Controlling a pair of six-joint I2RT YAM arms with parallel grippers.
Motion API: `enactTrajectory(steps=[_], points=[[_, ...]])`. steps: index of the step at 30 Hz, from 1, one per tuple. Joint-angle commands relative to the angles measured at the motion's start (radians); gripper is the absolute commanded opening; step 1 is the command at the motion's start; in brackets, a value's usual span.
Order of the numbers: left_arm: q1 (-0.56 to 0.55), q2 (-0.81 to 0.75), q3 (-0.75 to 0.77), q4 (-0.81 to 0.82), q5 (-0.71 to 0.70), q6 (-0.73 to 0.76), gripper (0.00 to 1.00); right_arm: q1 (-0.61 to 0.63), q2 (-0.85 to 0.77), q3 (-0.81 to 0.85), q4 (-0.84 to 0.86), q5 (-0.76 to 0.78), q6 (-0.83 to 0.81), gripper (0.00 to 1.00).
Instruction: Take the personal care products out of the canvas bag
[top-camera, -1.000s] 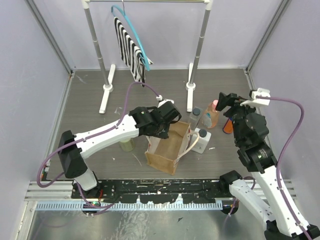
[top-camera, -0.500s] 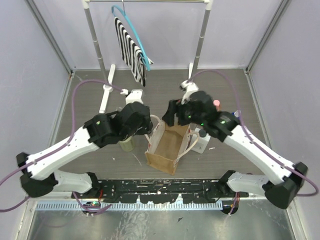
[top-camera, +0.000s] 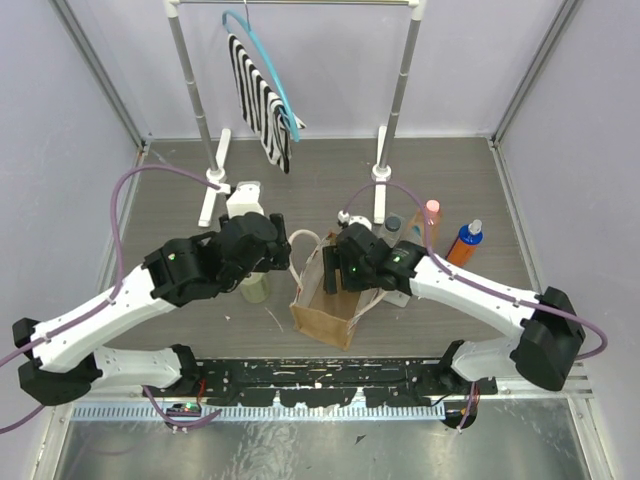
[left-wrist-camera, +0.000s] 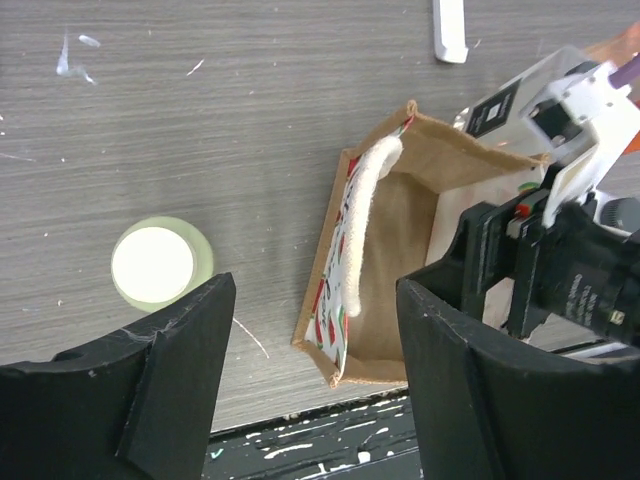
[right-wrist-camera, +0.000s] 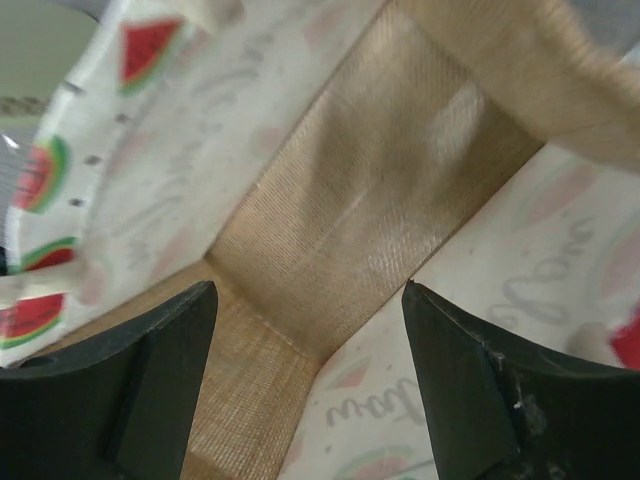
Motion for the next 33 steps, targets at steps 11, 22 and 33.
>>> enactTrajectory(steps=[11, 22, 33], points=[[0.141, 0.131, -0.15, 0.278, 0.146, 0.087, 0.72, 0.093, 0.076, -0.028, 0.065, 0.06, 0.083, 0.81], [0.191, 0.166, -0.172, 0.323, 0.279, 0.091, 0.0, 0.101, 0.091, -0.078, 0.066, 0.025, 0.094, 0.82], [0.192, 0.035, -0.274, 0.289, 0.28, 0.004, 0.0, 0.165, 0.291, -0.04, 0.038, 0.084, 0.124, 0.87]])
